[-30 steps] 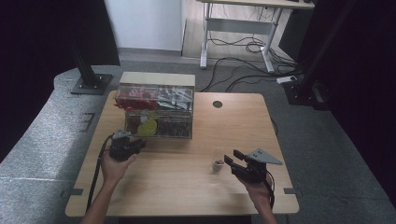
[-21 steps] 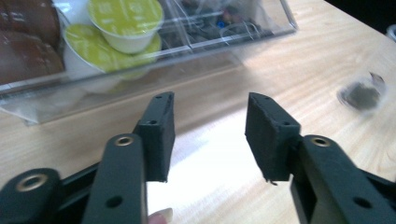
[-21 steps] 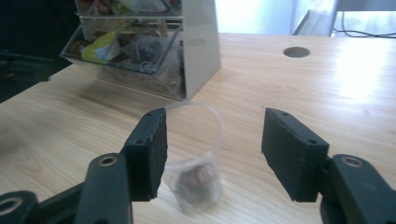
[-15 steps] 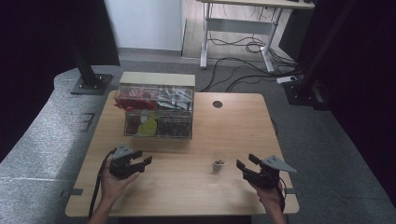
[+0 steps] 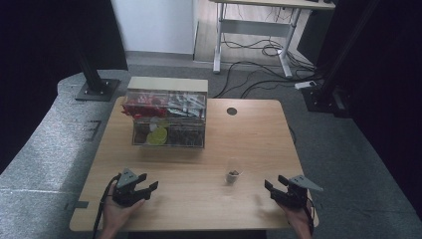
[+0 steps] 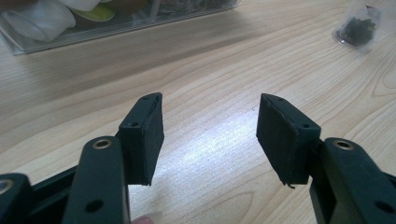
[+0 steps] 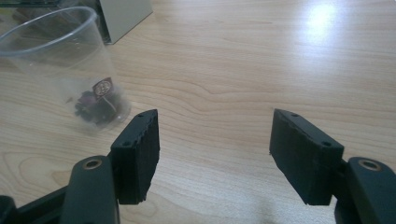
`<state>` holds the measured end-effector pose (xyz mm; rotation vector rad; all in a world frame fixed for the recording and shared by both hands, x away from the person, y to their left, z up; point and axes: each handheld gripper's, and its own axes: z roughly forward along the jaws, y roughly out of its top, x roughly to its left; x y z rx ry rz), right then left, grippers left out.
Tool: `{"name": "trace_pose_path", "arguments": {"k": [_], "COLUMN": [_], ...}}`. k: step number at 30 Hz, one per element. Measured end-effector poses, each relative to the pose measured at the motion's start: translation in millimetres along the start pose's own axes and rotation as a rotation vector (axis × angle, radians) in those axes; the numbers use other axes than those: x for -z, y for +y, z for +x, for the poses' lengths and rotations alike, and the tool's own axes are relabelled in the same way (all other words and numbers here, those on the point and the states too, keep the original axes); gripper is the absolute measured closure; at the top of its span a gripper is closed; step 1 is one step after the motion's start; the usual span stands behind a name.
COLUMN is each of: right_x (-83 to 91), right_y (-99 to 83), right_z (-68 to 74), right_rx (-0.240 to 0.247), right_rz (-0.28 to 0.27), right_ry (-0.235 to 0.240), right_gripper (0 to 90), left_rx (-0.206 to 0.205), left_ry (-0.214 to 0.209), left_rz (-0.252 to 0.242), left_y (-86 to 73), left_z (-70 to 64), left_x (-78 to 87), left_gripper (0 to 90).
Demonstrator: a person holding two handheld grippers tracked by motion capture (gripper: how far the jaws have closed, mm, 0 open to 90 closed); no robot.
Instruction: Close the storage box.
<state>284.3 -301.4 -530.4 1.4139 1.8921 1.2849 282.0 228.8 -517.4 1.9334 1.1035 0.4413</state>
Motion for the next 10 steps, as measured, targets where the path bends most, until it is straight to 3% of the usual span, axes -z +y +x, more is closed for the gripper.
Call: {"name": "trace_pose_path", "arguments": {"k": [10], "right_x": [-7.4], "right_y": [-1.9], "right_z": [-0.4], "right_rx": [0.009], "right_rz": [0.011], "right_ry": [-0.008], "right_gripper": [30.7], "left_rx": [-0.011], "left_ry": [0.010], "left_rz": [-0.003], "left_y": [1.4], "left_z": [-1.8], "left_x": [-2.6], "left_gripper": [40.6]}}
